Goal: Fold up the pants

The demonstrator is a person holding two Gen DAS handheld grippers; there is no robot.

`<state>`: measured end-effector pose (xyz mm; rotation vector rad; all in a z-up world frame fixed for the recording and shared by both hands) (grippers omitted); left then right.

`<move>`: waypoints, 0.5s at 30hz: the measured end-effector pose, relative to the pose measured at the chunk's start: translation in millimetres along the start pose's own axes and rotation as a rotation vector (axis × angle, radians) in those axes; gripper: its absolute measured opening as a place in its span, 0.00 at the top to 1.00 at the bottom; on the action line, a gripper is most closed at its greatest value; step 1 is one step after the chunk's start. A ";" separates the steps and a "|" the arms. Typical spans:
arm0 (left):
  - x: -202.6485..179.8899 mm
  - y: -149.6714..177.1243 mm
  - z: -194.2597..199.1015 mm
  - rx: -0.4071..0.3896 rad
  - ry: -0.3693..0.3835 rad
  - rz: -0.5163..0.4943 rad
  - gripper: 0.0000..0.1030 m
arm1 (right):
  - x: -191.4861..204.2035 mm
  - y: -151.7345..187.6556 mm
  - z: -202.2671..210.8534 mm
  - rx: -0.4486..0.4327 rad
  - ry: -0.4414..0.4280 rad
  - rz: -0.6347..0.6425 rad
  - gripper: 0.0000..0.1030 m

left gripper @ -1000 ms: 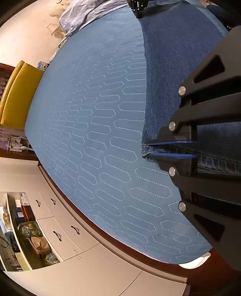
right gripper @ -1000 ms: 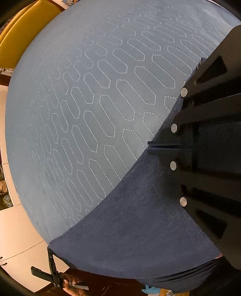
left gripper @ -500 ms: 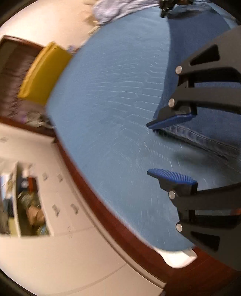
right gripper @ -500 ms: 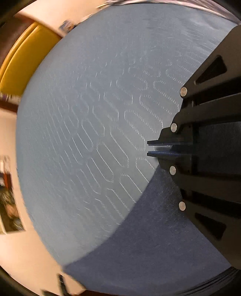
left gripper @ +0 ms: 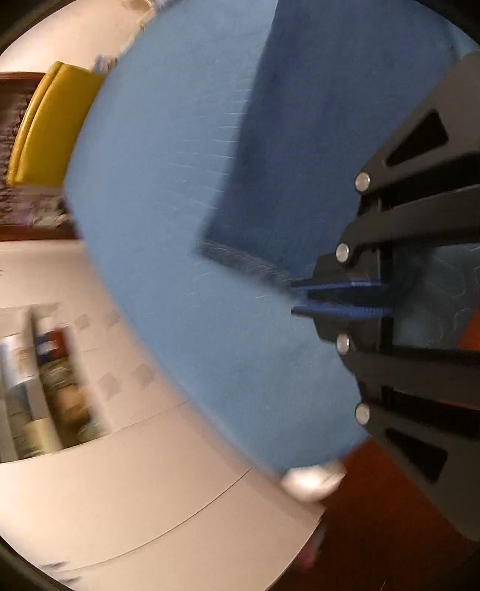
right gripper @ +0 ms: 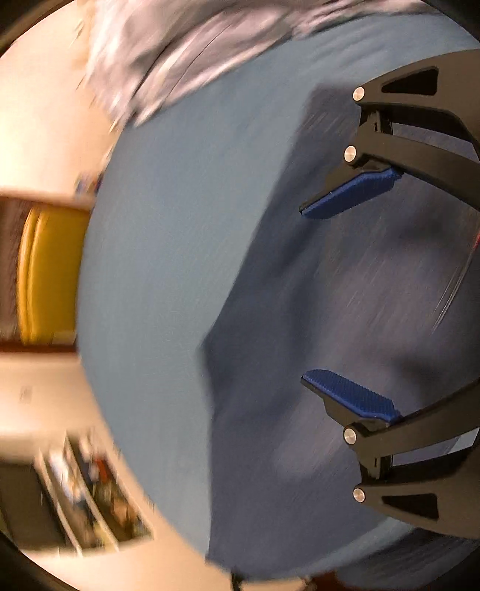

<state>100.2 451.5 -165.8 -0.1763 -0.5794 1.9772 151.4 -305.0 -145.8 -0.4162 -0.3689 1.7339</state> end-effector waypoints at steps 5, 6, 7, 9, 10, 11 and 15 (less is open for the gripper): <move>-146.2 1.6 43.2 -0.063 0.256 -0.245 0.89 | -58.4 13.0 -17.8 0.009 0.021 -0.146 0.22; -171.0 5.8 47.0 -0.059 0.303 -0.283 0.89 | -61.7 11.4 -22.8 0.008 0.014 -0.151 0.22; -205.8 12.6 51.3 -0.046 0.357 -0.335 0.89 | -61.0 11.1 -27.6 0.016 0.013 -0.153 0.22; -266.0 24.9 63.1 -0.043 0.401 -0.433 0.89 | -68.7 10.6 -52.7 0.092 0.138 -0.124 0.23; -299.5 33.3 71.7 -0.040 0.443 -0.475 0.89 | -83.3 11.4 -65.2 0.135 0.202 -0.104 0.23; -325.6 40.7 79.3 -0.039 0.478 -0.503 0.89 | -91.7 11.1 -71.0 0.134 0.177 -0.104 0.23; -445.2 79.4 121.6 -0.052 0.612 -0.637 0.81 | -99.8 22.3 -68.8 0.107 0.168 -0.121 0.21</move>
Point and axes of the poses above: each gripper's, at about its wrist camera, not at the fingertips, and z roughly against the way its jaws point, x to its left, y to its underside, the point moved 6 cm from there along -z, roughly the way its jaws point, and after that the axes turned 12 degrees about x, right-handed, at the moved point
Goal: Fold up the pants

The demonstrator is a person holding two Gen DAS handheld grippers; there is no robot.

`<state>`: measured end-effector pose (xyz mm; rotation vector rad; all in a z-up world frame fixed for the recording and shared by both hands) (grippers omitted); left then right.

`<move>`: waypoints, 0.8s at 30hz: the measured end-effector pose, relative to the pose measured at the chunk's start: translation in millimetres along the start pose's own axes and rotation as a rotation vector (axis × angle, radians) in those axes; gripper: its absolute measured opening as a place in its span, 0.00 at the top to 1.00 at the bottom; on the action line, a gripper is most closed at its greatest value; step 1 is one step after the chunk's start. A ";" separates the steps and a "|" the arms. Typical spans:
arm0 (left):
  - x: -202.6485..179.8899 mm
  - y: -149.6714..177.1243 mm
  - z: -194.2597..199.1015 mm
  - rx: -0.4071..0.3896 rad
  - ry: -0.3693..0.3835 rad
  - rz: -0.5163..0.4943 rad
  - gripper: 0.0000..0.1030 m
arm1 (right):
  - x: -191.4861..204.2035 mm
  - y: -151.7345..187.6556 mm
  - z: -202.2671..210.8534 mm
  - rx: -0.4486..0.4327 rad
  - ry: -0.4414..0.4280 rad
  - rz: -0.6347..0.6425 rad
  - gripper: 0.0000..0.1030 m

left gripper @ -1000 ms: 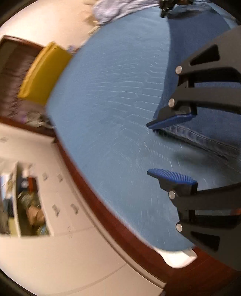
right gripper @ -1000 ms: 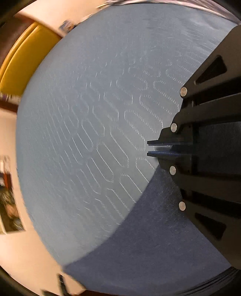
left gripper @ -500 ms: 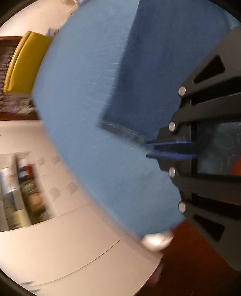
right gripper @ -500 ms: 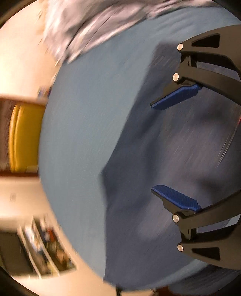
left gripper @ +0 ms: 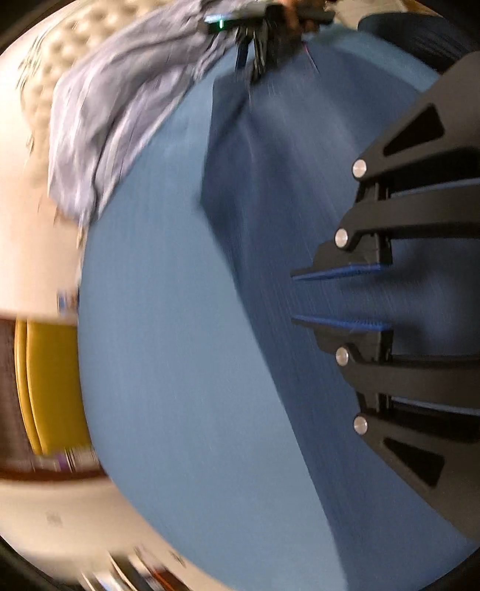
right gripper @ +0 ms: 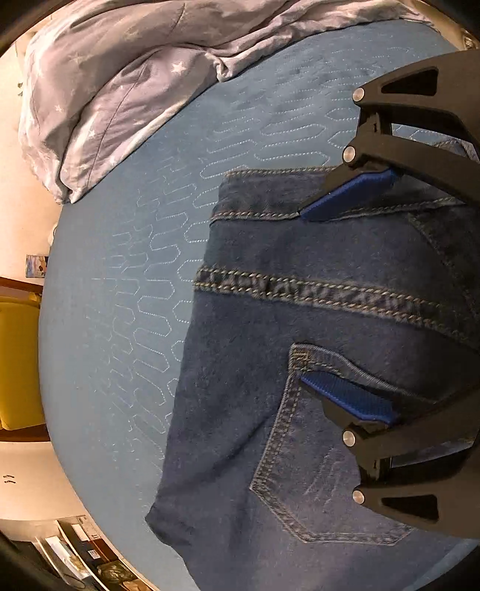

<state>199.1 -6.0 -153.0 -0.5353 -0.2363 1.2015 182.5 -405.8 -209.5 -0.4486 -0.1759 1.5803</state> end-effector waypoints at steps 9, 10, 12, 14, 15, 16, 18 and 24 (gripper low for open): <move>-138.8 -64.3 -124.2 0.170 -0.010 -0.124 0.79 | -26.9 -9.4 46.0 -0.102 -0.162 -0.112 0.18; -145.7 -65.5 -126.7 0.156 -0.013 -0.113 0.79 | -33.1 -13.0 53.5 -0.115 -0.181 -0.133 0.18; -151.6 -76.2 -122.0 0.118 0.005 -0.095 0.75 | -49.9 -24.5 60.6 -0.119 -0.217 -0.198 0.18; -168.4 -86.8 -118.9 0.089 0.036 -0.125 0.73 | -55.8 -41.1 58.0 -0.115 -0.280 -0.216 0.21; -175.1 -89.8 -120.8 0.093 0.049 -0.146 0.73 | -53.7 -48.9 53.3 -0.106 -0.288 -0.193 0.23; -184.0 -93.8 -129.2 0.110 0.054 -0.166 0.73 | -43.9 -54.9 47.7 -0.090 -0.265 -0.147 0.23; -190.0 -101.4 -150.4 0.152 0.038 -0.196 0.73 | -26.3 -60.6 27.4 -0.052 -0.140 -0.062 0.26; -167.8 -132.5 -169.0 0.194 0.044 -0.016 0.66 | -38.1 -52.5 -29.5 0.045 -0.127 -0.128 0.28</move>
Point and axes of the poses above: each gripper's, at about its wrist camera, not at the fingertips, and z roughly against the way its jaws point, x to its left, y to its underside, the point moved 6 cm from there along -z, roughly the way its jaws point, and after that the axes turned 12 degrees about x, right-handed, at the moved point
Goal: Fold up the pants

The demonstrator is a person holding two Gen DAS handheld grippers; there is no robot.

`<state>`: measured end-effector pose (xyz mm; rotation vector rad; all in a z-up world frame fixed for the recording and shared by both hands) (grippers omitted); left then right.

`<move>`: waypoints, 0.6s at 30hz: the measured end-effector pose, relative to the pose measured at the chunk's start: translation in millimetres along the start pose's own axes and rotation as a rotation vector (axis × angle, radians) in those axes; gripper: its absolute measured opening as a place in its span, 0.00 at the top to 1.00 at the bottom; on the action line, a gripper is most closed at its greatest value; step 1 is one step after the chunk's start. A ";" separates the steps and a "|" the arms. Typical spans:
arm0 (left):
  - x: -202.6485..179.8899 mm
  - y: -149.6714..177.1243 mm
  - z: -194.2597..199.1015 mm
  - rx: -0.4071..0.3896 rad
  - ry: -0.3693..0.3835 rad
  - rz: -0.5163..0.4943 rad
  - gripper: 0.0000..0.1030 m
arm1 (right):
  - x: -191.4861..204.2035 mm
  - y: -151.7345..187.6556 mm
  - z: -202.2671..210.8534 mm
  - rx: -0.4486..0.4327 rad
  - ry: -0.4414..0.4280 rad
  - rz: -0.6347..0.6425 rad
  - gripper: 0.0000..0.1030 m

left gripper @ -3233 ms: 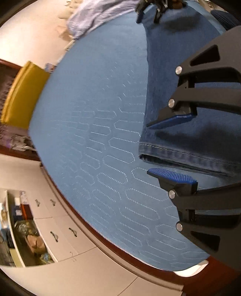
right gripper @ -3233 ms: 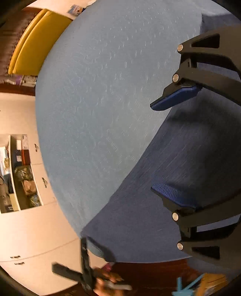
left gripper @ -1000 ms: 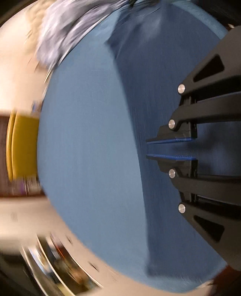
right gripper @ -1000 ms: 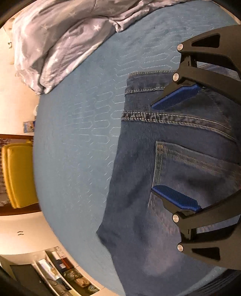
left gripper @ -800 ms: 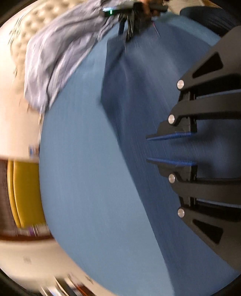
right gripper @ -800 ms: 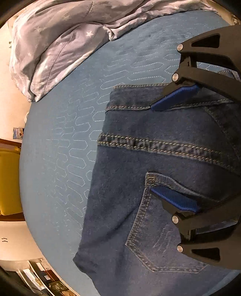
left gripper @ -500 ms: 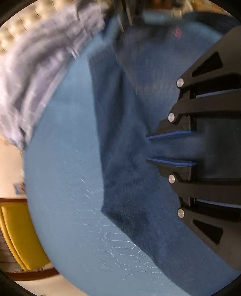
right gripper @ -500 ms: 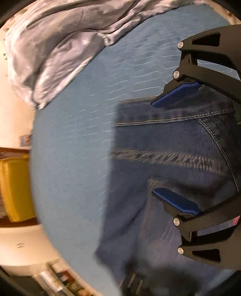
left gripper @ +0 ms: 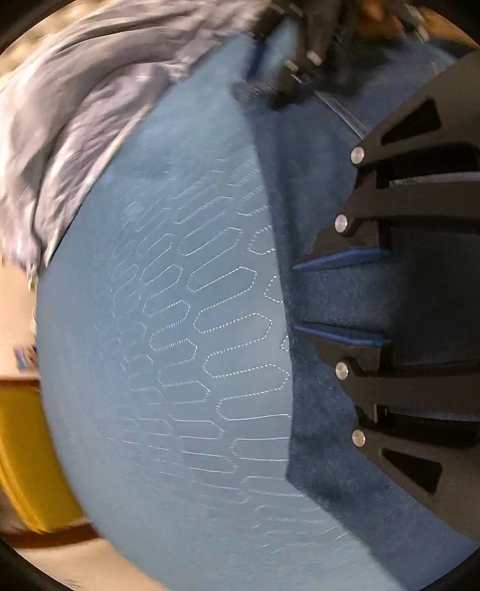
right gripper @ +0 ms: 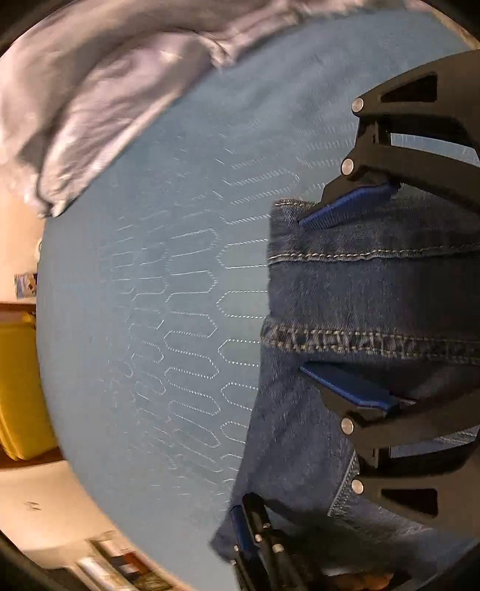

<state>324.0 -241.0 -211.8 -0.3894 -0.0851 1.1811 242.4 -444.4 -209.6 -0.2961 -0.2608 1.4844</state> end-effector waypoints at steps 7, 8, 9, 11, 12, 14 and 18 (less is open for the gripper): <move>19.9 112.7 81.4 -0.111 -0.019 0.071 0.45 | 7.7 41.9 72.9 -0.150 -0.064 -0.046 0.24; 23.3 133.1 85.6 -0.105 -0.036 0.082 0.45 | 18.5 56.6 71.5 -0.123 -0.049 0.001 0.21; 27.8 159.5 83.6 -0.075 -0.052 0.089 0.45 | 29.0 71.8 64.6 -0.092 -0.007 0.061 0.22; 32.8 207.4 80.5 -0.028 -0.136 0.058 0.49 | 32.2 95.0 42.6 -0.035 0.141 0.119 0.22; 28.9 222.1 89.9 -0.078 -0.174 0.031 0.48 | 29.1 103.5 40.2 -0.064 0.139 0.109 0.22; 22.0 246.2 100.2 -0.092 -0.222 0.004 0.48 | 19.5 115.0 48.8 -0.078 0.127 0.055 0.20; 9.4 271.5 129.0 -0.215 -0.203 -0.055 0.54 | 7.6 144.9 84.3 -0.115 0.081 -0.069 0.19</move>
Point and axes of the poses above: each gripper's, at about its wrist camera, not at the fingertips, and z roughly against the way its jaws point, x to its left, y to its underside, the point moved 6 cm from there along -z, roughly the way its jaws point, and after that the axes turned 12 degrees about x, right-handed, at the moved point
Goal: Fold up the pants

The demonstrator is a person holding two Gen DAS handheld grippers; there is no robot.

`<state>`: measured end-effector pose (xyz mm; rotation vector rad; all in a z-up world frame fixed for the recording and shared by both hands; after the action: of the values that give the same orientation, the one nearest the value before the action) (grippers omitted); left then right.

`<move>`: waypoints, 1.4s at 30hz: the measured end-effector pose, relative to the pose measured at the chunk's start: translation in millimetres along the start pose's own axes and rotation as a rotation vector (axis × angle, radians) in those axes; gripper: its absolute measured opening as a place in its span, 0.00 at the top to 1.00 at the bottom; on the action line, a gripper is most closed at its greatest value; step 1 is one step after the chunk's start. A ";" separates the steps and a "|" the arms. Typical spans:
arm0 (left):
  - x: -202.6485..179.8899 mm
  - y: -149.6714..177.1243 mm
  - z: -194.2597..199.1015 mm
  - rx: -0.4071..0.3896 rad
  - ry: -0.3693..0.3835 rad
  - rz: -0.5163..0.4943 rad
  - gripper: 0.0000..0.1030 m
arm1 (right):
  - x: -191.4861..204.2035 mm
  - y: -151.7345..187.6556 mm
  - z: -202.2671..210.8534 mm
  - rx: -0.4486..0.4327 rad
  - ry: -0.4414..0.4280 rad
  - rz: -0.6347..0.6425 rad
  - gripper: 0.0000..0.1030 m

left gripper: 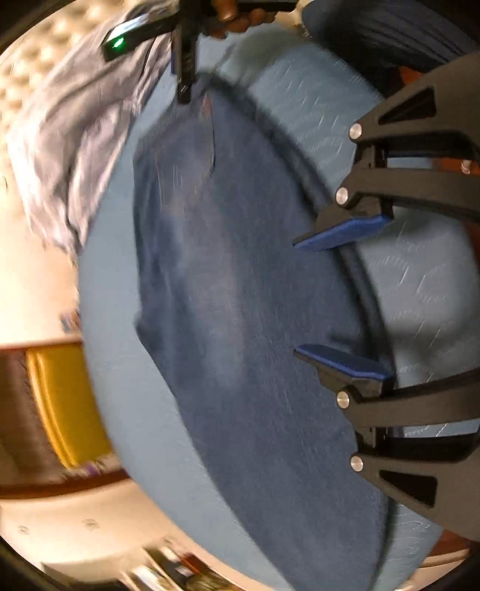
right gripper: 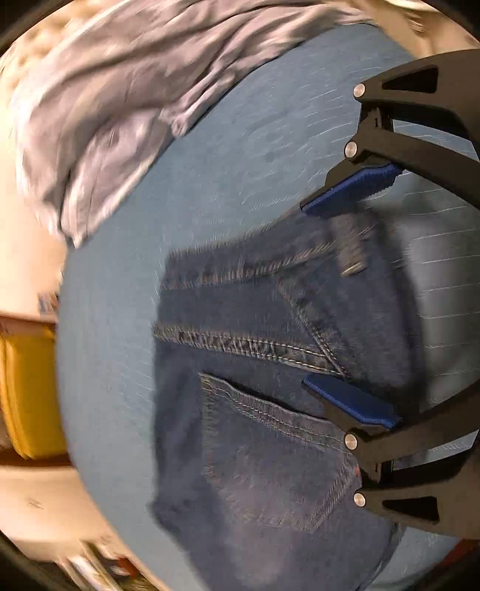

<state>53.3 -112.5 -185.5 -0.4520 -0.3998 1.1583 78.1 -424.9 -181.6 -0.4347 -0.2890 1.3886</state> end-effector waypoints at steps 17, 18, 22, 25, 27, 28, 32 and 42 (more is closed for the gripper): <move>-31.2 9.8 -16.6 0.016 0.136 -0.035 0.76 | 7.1 38.7 17.9 0.145 -0.487 -0.339 0.36; -32.4 8.8 -18.4 0.016 0.135 -0.037 0.76 | 6.6 36.9 13.5 0.155 -0.485 -0.352 0.38; -34.4 10.4 -21.4 0.030 0.151 -0.038 0.85 | -0.4 35.5 -2.5 0.186 -0.465 -0.392 0.63; -37.0 11.0 -20.5 0.025 0.151 -0.052 0.98 | -3.3 37.1 -9.7 0.192 -0.458 -0.391 0.97; -39.1 11.8 -15.4 0.015 0.147 -0.070 0.99 | -4.0 38.5 -1.9 0.171 -0.449 -0.380 0.99; -39.3 12.5 -11.4 0.009 0.149 -0.077 0.99 | -3.9 38.5 1.7 0.162 -0.441 -0.368 0.99; -40.3 15.2 -9.6 0.007 0.145 -0.087 1.00 | -4.1 42.9 -3.2 0.180 -0.425 -0.363 0.99; -39.6 28.0 -10.4 0.012 0.149 -0.085 0.96 | 3.8 41.1 -10.5 0.174 -0.303 -0.268 0.98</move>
<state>23.1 -141.6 -211.9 -0.5029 -0.2801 1.0366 47.2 -417.5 -209.9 -0.0365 -0.4526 1.2011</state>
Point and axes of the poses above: each gripper's, at about its wrist camera, not at the fingertips, and z roughly against the way its jaws point, x to its left, y to its underside, the point moved 6 cm from there along -z, roughly the way its jaws point, and after that the axes turned 12 degrees about x, right-handed, at the moved point
